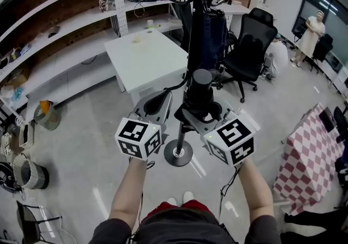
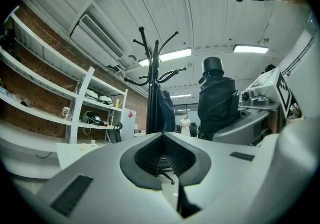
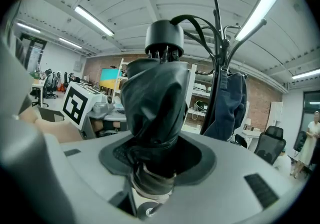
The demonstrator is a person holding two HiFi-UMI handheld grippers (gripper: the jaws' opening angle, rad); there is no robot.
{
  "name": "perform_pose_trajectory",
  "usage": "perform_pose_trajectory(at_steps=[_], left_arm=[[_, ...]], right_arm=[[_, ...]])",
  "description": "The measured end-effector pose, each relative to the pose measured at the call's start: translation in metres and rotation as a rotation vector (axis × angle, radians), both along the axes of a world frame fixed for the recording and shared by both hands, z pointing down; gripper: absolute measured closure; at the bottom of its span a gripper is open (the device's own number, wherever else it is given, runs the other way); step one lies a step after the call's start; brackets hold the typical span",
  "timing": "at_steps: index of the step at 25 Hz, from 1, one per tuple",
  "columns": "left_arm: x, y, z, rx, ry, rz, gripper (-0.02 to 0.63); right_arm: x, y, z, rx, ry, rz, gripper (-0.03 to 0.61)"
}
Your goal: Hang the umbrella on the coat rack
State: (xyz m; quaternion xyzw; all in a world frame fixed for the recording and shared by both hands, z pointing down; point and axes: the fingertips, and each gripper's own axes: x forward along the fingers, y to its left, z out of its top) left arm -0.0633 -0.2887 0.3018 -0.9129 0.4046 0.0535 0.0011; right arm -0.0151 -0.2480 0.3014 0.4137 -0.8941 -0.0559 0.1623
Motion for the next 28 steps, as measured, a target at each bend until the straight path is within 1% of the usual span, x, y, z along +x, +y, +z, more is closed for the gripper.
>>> perform_pose_trajectory(at_steps=[4,12,20,28], left_arm=[[0.006,-0.008,-0.018,0.029,-0.019,-0.003,0.603],[0.019,-0.025,-0.043,0.069,-0.031,-0.013,0.603],[0.018,-0.041,-0.052,0.069,-0.006,-0.054,0.603],[0.015,-0.051,-0.054,0.068,-0.008,-0.087,0.603]], right_arm=[[0.005,-0.007,-0.021,0.031,0.016,-0.026,0.387],[0.009,-0.024,-0.058,0.097,0.041,-0.078,0.387],[0.01,-0.038,-0.085,0.141,0.055,-0.126,0.387],[0.013,-0.053,-0.106,0.164,0.046,-0.158,0.387]])
